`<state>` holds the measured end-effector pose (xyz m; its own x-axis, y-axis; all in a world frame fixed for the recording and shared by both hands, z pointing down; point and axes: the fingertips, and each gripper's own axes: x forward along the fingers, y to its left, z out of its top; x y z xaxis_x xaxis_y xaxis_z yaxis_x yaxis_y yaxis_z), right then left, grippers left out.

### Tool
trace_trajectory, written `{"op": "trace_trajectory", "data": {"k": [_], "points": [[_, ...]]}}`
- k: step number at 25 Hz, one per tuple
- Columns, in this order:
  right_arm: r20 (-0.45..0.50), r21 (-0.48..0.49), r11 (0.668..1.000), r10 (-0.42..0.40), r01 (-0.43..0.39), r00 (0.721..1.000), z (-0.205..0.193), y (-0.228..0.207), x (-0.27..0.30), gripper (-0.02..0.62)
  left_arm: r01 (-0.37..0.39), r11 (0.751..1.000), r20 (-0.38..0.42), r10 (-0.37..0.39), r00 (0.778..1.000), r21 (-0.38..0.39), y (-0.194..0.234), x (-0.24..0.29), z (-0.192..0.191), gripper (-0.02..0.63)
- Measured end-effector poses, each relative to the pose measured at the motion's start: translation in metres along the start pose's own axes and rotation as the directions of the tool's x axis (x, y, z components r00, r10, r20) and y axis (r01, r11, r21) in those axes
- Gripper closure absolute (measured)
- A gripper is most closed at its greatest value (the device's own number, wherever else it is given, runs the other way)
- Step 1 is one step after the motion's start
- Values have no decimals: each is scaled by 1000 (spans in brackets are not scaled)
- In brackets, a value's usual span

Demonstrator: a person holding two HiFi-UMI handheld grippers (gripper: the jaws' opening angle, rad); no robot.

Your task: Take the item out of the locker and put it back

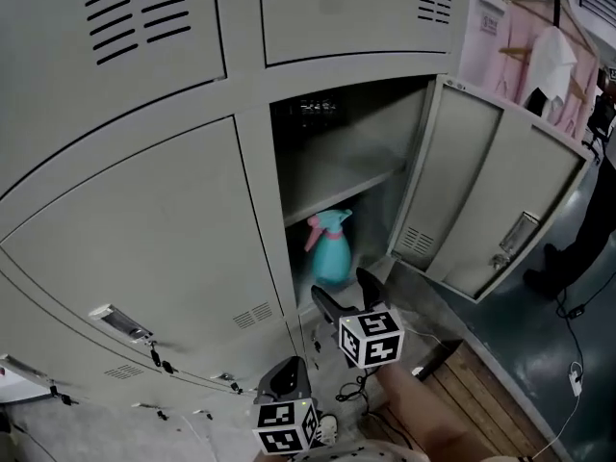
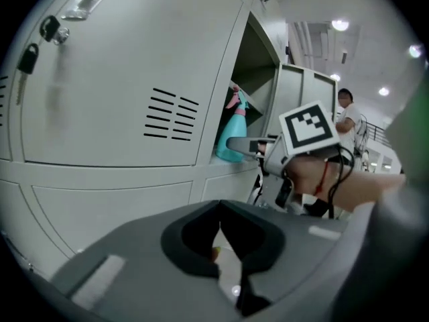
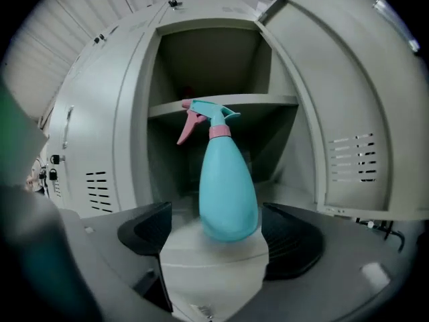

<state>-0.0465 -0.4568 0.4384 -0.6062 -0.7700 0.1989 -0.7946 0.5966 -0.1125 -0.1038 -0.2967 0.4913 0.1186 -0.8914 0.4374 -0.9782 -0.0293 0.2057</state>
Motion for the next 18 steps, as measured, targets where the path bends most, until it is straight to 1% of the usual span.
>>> {"op": "trace_trajectory", "data": {"k": [4, 8, 11, 12, 18], "points": [[-13, -17, 1000, 6, -6, 1000, 11, -13, 38, 163, -11, 1000, -24, 11, 1000, -9, 10, 16, 0, 600], [-51, -23, 1000, -6, 4, 999, 12, -17, 60, 155, -20, 1000, -43, 19, 999, -16, 17, 25, -1, 600], [-62, -18, 999, -42, 41, 997, 9, -23, 64, 153, -23, 1000, -49, 22, 999, -18, 19, 30, -1, 600], [-54, -17, 999, -48, 47, 997, 9, -25, 64, 167, -22, 1000, -51, 21, 998, -17, 19, 31, -1, 600], [-46, -29, 999, -29, 28, 999, 9, -24, 59, 175, -13, 1000, -60, 12, 998, -8, 14, 31, -3, 600]]}}
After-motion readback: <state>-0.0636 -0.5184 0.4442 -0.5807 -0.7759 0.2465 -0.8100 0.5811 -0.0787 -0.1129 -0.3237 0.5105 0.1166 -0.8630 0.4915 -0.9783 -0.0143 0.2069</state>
